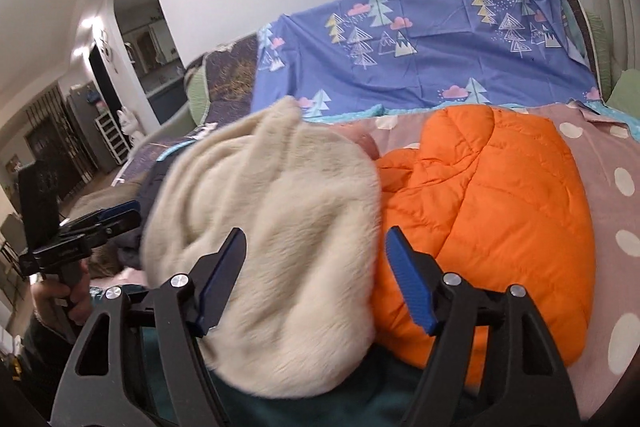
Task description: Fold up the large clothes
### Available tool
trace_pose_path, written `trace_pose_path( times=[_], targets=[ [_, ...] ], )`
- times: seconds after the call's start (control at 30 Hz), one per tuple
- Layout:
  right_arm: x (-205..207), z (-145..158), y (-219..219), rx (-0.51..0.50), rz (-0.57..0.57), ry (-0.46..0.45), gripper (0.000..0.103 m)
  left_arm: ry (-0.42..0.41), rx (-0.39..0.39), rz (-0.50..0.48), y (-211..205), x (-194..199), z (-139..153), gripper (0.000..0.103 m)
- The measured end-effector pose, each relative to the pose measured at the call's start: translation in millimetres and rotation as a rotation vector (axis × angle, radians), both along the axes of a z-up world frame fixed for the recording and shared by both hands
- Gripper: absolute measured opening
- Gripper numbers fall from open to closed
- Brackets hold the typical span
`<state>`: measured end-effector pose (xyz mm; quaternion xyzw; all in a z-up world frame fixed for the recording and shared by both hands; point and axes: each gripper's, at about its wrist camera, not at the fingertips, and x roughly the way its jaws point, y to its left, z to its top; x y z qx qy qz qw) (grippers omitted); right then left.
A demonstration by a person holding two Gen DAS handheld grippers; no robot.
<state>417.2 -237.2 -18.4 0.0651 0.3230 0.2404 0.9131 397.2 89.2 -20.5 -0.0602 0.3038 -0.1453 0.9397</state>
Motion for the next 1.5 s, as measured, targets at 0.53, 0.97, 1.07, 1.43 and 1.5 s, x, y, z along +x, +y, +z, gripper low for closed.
trace_pose_path(
  times=[0.53, 0.97, 1.07, 1.43, 1.5],
  targets=[
    [54, -23, 14, 0.075, 0.054, 0.126, 0.010, 0.048, -0.076, -0.093, -8, 26, -11, 0.019],
    [-47, 23, 9, 0.101, 0.079, 0.000, 0.008, -0.021, -0.115, -0.161, 4, -45, 24, 0.006],
    [-67, 20, 10, 0.081, 0.087, 0.005, 0.008, -0.011, -0.064, -0.152, 2, -56, 16, 0.006],
    [-65, -5, -6, 0.090, 0.013, 0.094, 0.015, 0.053, -0.010, -0.125, -2, -22, -10, 0.066],
    [-61, -9, -9, 0.092, 0.009, 0.106, 0.016, 0.082, -0.036, -0.149, -2, -8, -14, 0.064]
  ],
)
